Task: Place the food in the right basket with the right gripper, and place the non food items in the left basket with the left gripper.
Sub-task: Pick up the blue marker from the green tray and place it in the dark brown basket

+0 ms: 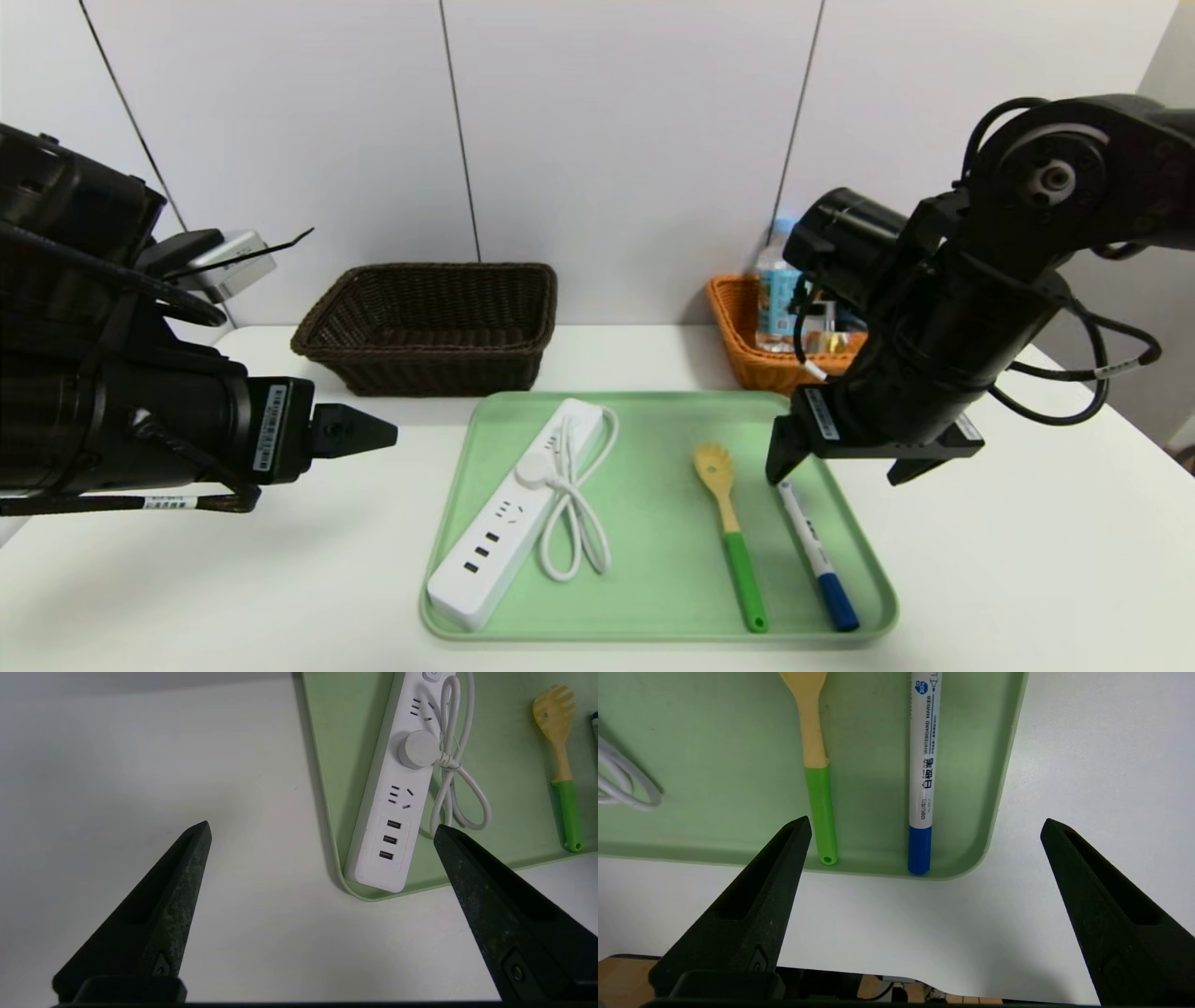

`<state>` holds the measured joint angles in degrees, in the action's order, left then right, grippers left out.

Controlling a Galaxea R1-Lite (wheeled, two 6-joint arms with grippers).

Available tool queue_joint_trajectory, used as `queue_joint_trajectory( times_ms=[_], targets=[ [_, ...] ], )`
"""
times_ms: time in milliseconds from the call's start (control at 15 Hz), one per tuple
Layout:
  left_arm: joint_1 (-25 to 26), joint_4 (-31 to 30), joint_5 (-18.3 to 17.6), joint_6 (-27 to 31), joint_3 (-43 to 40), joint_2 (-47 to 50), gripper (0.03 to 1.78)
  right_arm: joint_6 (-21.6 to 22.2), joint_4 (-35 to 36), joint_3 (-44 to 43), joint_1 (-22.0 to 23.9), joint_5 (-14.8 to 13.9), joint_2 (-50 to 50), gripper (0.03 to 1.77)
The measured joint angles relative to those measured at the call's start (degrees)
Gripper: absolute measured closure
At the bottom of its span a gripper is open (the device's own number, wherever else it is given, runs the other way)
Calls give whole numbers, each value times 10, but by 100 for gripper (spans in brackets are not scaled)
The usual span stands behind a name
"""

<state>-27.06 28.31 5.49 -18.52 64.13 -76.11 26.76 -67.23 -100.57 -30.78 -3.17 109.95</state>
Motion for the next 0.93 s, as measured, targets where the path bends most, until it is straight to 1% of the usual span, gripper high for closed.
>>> queue_joint_trajectory(
  times_ms=[133,933],
  targets=[
    [0,0,0,0,1,1,12,9,0,6,0,1,14,10],
    [1,-1,1,2,4,2,12,19,3,8,1,-1,80,10]
  ],
)
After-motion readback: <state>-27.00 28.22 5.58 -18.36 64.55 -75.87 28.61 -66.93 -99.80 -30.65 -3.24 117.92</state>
